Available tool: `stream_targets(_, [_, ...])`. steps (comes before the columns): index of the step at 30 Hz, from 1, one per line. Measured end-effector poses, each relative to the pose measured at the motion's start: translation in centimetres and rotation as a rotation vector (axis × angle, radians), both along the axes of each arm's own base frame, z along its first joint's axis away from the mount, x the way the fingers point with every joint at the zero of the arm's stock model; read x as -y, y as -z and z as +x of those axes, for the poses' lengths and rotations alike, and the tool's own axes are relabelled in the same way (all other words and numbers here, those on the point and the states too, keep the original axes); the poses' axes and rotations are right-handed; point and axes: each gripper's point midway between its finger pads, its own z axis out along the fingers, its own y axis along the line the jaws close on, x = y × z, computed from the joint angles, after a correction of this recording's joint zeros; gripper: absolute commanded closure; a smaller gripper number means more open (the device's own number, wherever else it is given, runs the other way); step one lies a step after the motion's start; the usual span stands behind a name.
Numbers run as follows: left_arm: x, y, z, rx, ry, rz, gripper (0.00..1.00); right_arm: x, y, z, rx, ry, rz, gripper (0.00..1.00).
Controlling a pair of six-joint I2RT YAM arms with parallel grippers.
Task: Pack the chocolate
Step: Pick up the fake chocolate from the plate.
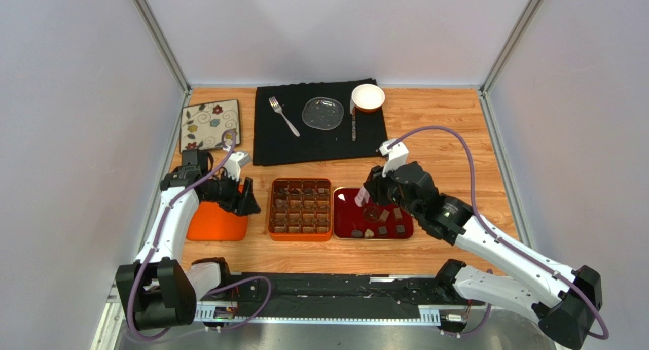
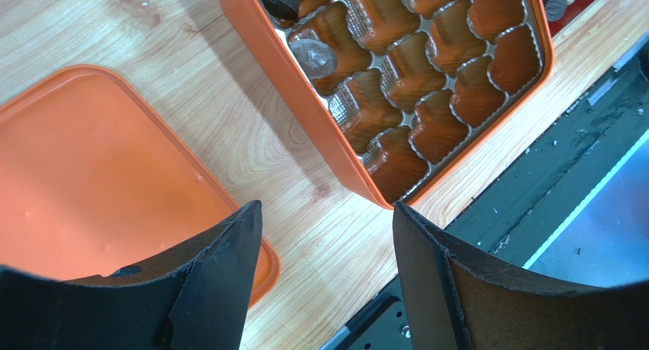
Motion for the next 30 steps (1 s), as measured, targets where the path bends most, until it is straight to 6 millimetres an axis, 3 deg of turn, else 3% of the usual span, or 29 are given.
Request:
stream_targets(5, [-0.2,0.1,0.2,0.006,-0.006,0.014,0.28,-3.0,-5.3,0.3,0.082,-0.073,0.077,0.75])
stream_targets(9, [-0.4,0.2,0.3,0.006,-0.011,0.020,0.28,-6.3,-6.8,-0.1,0.107,-0.152,0.099,0.75])
stream_targets(21, [-0.6,0.1,0.3,0.011,-0.023,0.021,0.29,-15.6,-2.7,0.5,0.039,-0.322,0.045,0.76])
stream_targets(30, [-1.0,0.1,0.3,0.008,-0.040,0.021,0.29,-18.8,-2.8,1.3,0.049,-0.364,0.080,0.76])
